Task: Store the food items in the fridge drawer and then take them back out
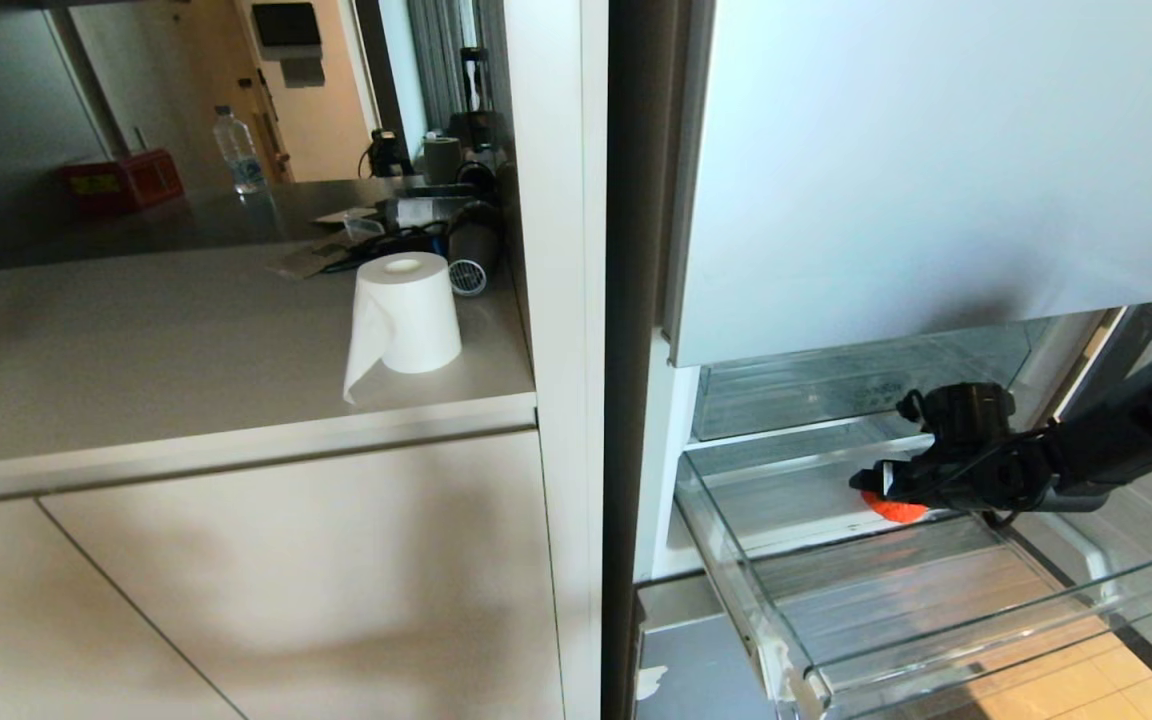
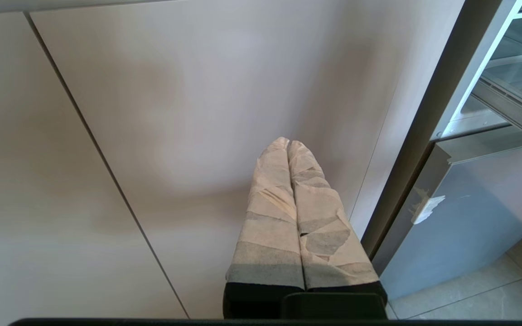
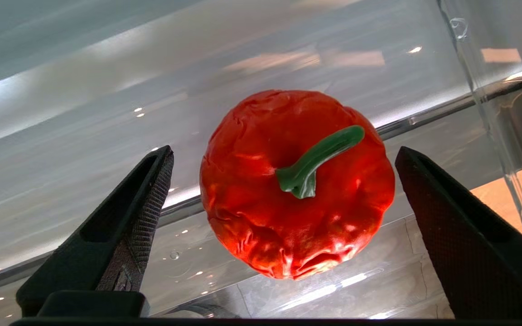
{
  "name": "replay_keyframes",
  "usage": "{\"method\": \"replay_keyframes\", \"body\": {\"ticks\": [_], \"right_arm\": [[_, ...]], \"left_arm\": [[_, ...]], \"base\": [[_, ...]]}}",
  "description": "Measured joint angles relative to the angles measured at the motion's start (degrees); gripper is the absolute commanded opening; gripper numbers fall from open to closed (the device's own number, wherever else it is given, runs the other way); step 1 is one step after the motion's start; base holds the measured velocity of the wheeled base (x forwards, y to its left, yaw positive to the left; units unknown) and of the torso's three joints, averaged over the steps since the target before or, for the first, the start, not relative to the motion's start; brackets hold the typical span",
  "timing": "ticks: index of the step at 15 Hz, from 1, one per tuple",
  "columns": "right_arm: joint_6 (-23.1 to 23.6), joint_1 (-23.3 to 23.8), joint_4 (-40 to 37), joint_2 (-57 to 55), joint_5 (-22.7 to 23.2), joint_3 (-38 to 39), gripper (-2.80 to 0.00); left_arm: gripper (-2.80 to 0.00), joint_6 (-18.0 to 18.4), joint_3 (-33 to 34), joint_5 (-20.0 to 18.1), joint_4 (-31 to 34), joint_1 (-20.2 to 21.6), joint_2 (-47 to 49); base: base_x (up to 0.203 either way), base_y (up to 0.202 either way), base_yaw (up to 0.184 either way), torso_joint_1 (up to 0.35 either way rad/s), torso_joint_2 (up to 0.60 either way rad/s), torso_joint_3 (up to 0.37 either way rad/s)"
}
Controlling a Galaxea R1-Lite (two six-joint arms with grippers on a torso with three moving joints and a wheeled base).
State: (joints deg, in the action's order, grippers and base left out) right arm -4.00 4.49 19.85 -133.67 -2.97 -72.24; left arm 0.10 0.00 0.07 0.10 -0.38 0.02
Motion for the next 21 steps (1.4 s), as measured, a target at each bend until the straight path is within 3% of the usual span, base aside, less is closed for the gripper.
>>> {"method": "replay_keyframes", "body": {"ticks": [9,15,21], "right_arm": [[-1.1,0.0,-0.3,2.1,-0.1,0.8,-2.80],[-1.1,0.4,0.6,15.0,-0.2,14.1,-2.80],[-1.1,2.6,6.6,37.3,-0.2,31.3,-2.80]], "left_arm": [[-2.80,0.0,0.0,0.0,0.0,0.0,0.0],[-2.80,0.0,0.0,0.0,0.0,0.0,0.0],[-2.80,0.0,0.0,0.0,0.0,0.0,0.0]], "base": [[0.000,0.000,0.000,0.000,0.00,0.000],[0.000,0.000,0.000,0.000,0.00,0.000],[0.000,0.000,0.000,0.000,0.00,0.000]]}}
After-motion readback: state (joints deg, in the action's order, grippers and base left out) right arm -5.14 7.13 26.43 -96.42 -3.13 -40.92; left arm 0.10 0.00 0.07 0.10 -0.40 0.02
